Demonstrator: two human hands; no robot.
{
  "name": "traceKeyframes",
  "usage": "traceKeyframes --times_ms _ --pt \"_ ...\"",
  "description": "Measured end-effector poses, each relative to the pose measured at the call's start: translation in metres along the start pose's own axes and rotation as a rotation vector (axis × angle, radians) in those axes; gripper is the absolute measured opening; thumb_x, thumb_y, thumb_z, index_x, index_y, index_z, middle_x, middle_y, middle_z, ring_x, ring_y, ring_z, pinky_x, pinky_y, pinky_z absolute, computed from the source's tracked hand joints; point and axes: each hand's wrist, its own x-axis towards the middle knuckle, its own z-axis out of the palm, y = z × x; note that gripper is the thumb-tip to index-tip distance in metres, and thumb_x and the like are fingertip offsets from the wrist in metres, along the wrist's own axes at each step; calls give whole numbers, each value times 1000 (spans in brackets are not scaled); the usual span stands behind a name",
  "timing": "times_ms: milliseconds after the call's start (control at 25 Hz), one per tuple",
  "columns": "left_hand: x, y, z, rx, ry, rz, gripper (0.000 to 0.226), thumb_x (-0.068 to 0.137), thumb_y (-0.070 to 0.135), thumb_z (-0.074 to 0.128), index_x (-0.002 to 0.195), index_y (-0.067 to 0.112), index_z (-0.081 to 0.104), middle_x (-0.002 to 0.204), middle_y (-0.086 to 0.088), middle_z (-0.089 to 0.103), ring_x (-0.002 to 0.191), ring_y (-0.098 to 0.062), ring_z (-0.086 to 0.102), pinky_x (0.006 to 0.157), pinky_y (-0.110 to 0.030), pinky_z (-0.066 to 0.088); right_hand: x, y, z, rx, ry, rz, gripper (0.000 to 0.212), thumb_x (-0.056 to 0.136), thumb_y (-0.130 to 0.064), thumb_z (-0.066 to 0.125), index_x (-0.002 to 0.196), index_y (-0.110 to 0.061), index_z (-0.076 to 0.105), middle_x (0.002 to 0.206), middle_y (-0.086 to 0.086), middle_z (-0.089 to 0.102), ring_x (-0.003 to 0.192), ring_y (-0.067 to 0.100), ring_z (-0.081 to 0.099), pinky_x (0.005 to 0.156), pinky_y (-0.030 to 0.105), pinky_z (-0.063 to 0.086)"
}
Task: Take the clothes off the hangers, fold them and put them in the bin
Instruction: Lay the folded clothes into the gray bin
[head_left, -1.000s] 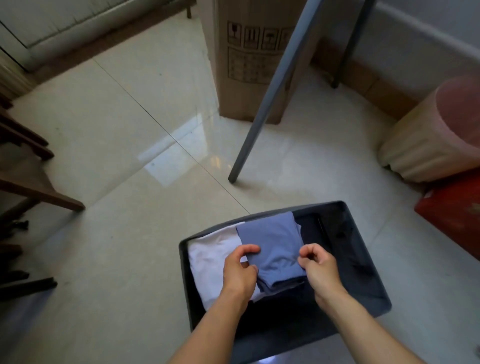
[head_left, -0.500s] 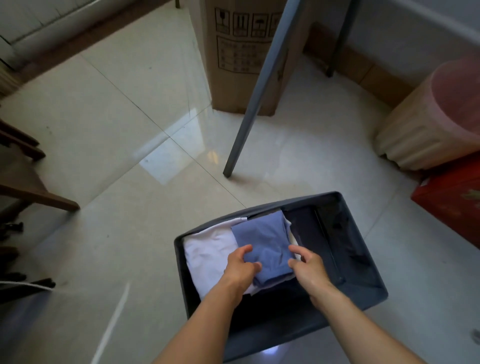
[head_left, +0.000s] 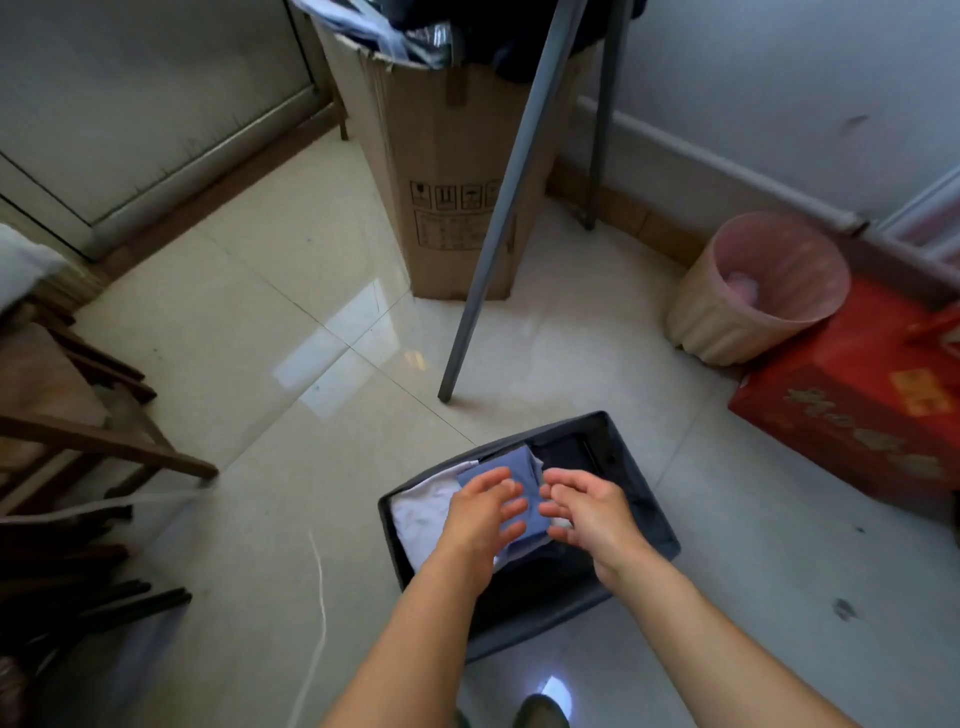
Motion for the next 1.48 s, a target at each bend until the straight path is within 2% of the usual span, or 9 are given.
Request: traceKeyframes --times_ms 160,360,480,920,1120,1240,1320,1400,1480 --pt "-80 33 16 -115 -59 58 25 100 9 46 125 10 54 98 -7 66 91 -21 65 78 -30 53 -82 -55 -20 118 -23 -60 21 98 -6 46 109 -13 63 93 8 69 76 18 64 67 28 49" --pt "-177 73 36 -143 -175 151 26 100 14 49 125 10 55 102 -8 68 93 -22 67 83 -33 54 -181 -111 -48 260 -2 -146 20 99 -7 45 110 -11 62 94 10 70 76 20 65 66 28 50" --pt "-240 93 47 -159 -256 211 24 100 16 50 123 11 57 102 -7 70 93 -21 68 77 -33 55 -244 -137 -68 366 45 -215 20 99 -6 44 105 -11 62 93 10 70 74 19 65 66 27 50" --pt "-429 96 119 21 -604 345 21 97 14 50 114 12 63 96 -7 73 81 -20 68 76 -33 54 -441 -176 -151 530 235 -555 20 99 -8 46 103 -11 65 87 8 72 71 17 67 67 30 49" --pt "-492 75 169 116 -719 466 18 96 11 51 106 13 65 83 -4 75 72 -18 66 73 -32 51 -501 -178 -213 576 378 -688 18 97 -5 48 101 -7 66 82 11 71 64 16 64 65 31 50" --pt "-524 56 202 173 -797 508 18 96 11 50 104 12 66 78 -3 73 72 -20 63 68 -32 50 -531 -180 -262 562 522 -798 18 96 -1 49 94 -7 65 76 11 68 48 9 50 45 20 37" --pt "-542 42 222 212 -847 513 18 97 11 49 103 10 66 78 -5 73 70 -20 64 63 -29 51 -556 -185 -303 506 687 -919 18 95 -2 50 91 -10 66 73 9 65 45 6 42 40 16 31" --pt "-558 29 239 250 -891 516 19 98 13 50 106 8 66 83 -8 73 69 -19 66 64 -30 52 -587 -194 -352 339 961 -1076 18 94 -6 53 89 -15 68 74 4 67 49 4 45 45 16 37" --pt "-569 21 249 269 -916 524 18 97 13 51 108 7 65 83 -10 72 66 -17 66 67 -32 51 -614 -207 -403 119 1331 -1166 20 92 -7 53 92 -17 70 82 4 70 62 5 58 58 20 47"
